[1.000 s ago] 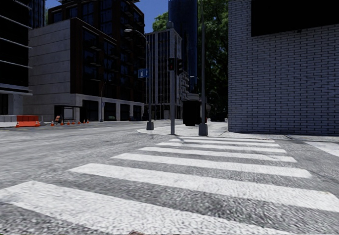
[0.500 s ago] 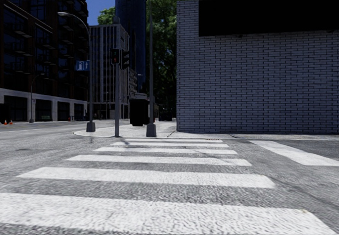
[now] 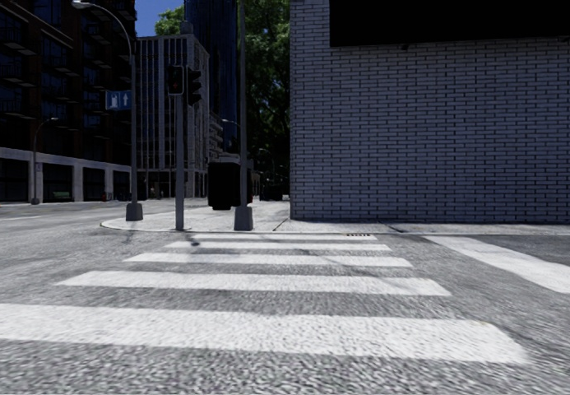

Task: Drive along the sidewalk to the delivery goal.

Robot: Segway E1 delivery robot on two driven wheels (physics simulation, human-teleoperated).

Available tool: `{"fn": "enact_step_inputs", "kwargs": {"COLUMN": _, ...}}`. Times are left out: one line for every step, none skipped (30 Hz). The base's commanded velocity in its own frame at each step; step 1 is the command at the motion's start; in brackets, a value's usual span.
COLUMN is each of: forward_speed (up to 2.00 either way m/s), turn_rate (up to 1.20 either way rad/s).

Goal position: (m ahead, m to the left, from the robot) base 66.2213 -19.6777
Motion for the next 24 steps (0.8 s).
{"fn": "enact_step_inputs", "kwargs": {"forward_speed": 1.36, "turn_rate": 0.0}}
{"fn": "enact_step_inputs", "kwargs": {"forward_speed": 1.36, "turn_rate": 0.0}}
{"fn": "enact_step_inputs", "kwargs": {"forward_speed": 1.36, "turn_rate": 0.0}}
{"fn": "enact_step_inputs", "kwargs": {"forward_speed": 1.36, "turn_rate": 0.0}}
{"fn": "enact_step_inputs", "kwargs": {"forward_speed": 1.36, "turn_rate": 0.0}}
{"fn": "enact_step_inputs", "kwargs": {"forward_speed": 1.36, "turn_rate": 0.0}}
{"fn": "enact_step_inputs", "kwargs": {"forward_speed": 1.36, "turn_rate": 0.0}}
{"fn": "enact_step_inputs", "kwargs": {"forward_speed": 1.36, "turn_rate": 0.0}}
{"fn": "enact_step_inputs", "kwargs": {"forward_speed": 1.36, "turn_rate": 0.0}}
{"fn": "enact_step_inputs", "kwargs": {"forward_speed": 1.36, "turn_rate": 0.0}}
{"fn": "enact_step_inputs", "kwargs": {"forward_speed": 1.36, "turn_rate": 0.0}}
{"fn": "enact_step_inputs", "kwargs": {"forward_speed": 1.36, "turn_rate": 0.0}}
{"fn": "enact_step_inputs", "kwargs": {"forward_speed": 1.36, "turn_rate": 0.0}}
{"fn": "enact_step_inputs", "kwargs": {"forward_speed": 1.36, "turn_rate": 0.0}}
{"fn": "enact_step_inputs", "kwargs": {"forward_speed": 1.36, "turn_rate": 0.0}}
{"fn": "enact_step_inputs", "kwargs": {"forward_speed": 1.36, "turn_rate": 0.0}}
{"fn": "enact_step_inputs", "kwargs": {"forward_speed": 1.39, "turn_rate": 0.0}}
{"fn": "enact_step_inputs", "kwargs": {"forward_speed": 2.0, "turn_rate": 0.0}}
{"fn": "enact_step_inputs", "kwargs": {"forward_speed": 2.0, "turn_rate": 0.0}}
{"fn": "enact_step_inputs", "kwargs": {"forward_speed": 2.0, "turn_rate": 0.0}}
{"fn": "enact_step_inputs", "kwargs": {"forward_speed": 2.0, "turn_rate": 0.0}}
{"fn": "enact_step_inputs", "kwargs": {"forward_speed": 2.0, "turn_rate": 0.0}}
{"fn": "enact_step_inputs", "kwargs": {"forward_speed": 2.0, "turn_rate": 0.0}}
{"fn": "enact_step_inputs", "kwargs": {"forward_speed": 2.0, "turn_rate": 0.0}}
